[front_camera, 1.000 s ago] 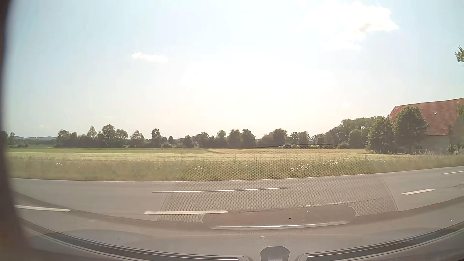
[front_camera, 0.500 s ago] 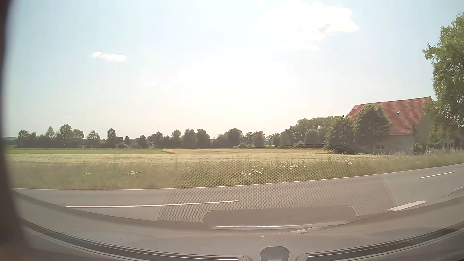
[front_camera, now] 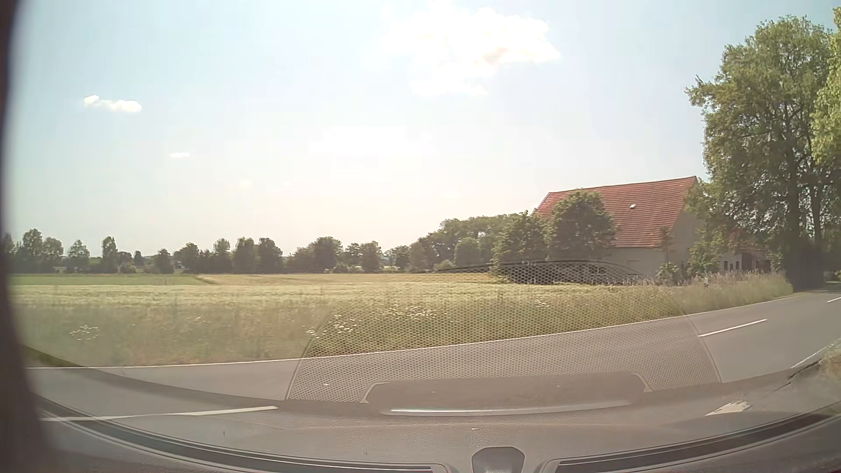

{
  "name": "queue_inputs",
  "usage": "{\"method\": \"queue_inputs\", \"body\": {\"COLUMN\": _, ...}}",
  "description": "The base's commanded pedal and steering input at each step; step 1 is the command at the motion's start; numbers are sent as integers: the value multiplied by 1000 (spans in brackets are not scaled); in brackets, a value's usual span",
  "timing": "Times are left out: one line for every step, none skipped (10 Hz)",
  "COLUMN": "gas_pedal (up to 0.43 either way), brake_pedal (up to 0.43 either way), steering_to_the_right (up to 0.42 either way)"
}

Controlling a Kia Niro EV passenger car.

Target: Follow the waypoints while adhering to traffic rules and regulations

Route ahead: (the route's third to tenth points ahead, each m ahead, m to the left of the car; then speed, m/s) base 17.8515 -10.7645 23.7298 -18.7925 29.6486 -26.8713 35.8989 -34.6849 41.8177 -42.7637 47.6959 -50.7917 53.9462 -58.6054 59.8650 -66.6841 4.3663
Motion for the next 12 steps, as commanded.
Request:
{"method": "queue_inputs", "body": {"gas_pedal": 390, "brake_pedal": 12, "steering_to_the_right": 406}}
{"method": "queue_inputs", "body": {"gas_pedal": 390, "brake_pedal": 12, "steering_to_the_right": 402}}
{"method": "queue_inputs", "body": {"gas_pedal": 390, "brake_pedal": 6, "steering_to_the_right": 391}}
{"method": "queue_inputs", "body": {"gas_pedal": 390, "brake_pedal": 6, "steering_to_the_right": 382}}
{"method": "queue_inputs", "body": {"gas_pedal": 390, "brake_pedal": 6, "steering_to_the_right": 378}}
{"method": "queue_inputs", "body": {"gas_pedal": 390, "brake_pedal": 6, "steering_to_the_right": 375}}
{"method": "queue_inputs", "body": {"gas_pedal": 390, "brake_pedal": 6, "steering_to_the_right": 374}}
{"method": "queue_inputs", "body": {"gas_pedal": 390, "brake_pedal": 12, "steering_to_the_right": 371}}
{"method": "queue_inputs", "body": {"gas_pedal": 390, "brake_pedal": 6, "steering_to_the_right": 368}}
{"method": "queue_inputs", "body": {"gas_pedal": 398, "brake_pedal": 6, "steering_to_the_right": 362}}
{"method": "queue_inputs", "body": {"gas_pedal": 398, "brake_pedal": 6, "steering_to_the_right": 356}}
{"method": "queue_inputs", "body": {"gas_pedal": 398, "brake_pedal": 6, "steering_to_the_right": 344}}
